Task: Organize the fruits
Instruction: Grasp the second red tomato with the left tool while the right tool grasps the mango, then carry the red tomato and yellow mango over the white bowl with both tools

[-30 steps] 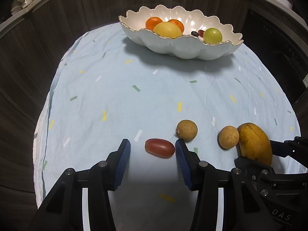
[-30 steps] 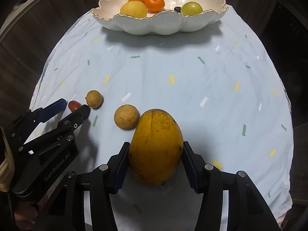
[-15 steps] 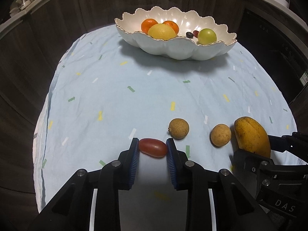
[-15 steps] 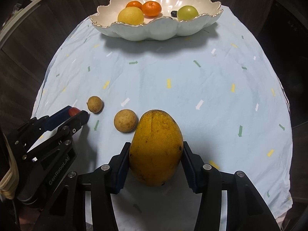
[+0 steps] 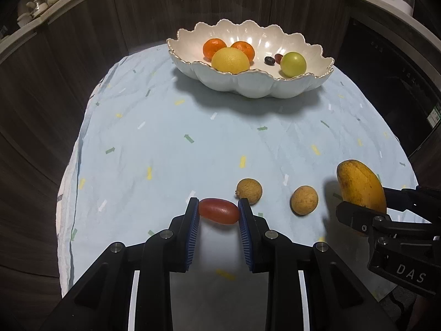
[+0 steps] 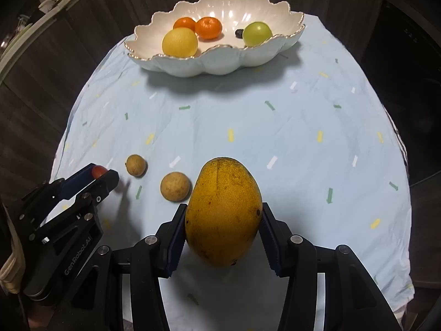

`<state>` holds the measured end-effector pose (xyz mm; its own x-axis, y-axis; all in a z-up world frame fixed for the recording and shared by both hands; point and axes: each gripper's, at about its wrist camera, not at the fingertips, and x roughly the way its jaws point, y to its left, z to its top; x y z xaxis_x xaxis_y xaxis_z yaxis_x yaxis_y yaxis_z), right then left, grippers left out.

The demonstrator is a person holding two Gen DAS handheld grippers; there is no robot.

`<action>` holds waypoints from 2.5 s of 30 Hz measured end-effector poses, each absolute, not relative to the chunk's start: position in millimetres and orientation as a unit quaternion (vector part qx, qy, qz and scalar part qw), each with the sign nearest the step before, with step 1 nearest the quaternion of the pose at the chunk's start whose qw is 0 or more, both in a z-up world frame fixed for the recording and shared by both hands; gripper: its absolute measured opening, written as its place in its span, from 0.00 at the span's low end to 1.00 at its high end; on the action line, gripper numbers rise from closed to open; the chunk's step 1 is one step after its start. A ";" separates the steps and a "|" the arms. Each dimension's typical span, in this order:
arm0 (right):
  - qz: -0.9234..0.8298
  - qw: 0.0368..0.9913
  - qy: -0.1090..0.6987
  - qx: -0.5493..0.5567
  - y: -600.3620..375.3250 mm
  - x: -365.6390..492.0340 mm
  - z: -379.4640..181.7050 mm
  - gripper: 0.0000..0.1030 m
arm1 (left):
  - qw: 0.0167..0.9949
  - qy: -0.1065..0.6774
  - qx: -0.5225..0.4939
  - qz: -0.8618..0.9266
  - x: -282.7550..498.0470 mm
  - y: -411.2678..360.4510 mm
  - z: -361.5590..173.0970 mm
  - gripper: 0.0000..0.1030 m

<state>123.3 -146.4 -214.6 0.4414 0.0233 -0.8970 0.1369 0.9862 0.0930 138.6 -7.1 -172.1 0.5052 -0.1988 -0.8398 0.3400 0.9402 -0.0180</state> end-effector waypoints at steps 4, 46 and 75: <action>-0.035 0.850 0.520 0.079 -150.0 122.1 -210.1 0.49 | 0.865 0.470 0.076 -0.155 138.5 -9.8 -167.4 0.28; -0.042 0.888 0.446 0.098 -194.5 171.5 -145.0 0.49 | 0.881 0.440 0.082 -0.151 206.2 -54.2 -99.3 0.28; -0.050 0.913 0.400 0.070 -221.8 279.2 -117.7 0.49 | 0.898 0.414 0.072 -0.131 304.3 -65.1 -79.4 0.28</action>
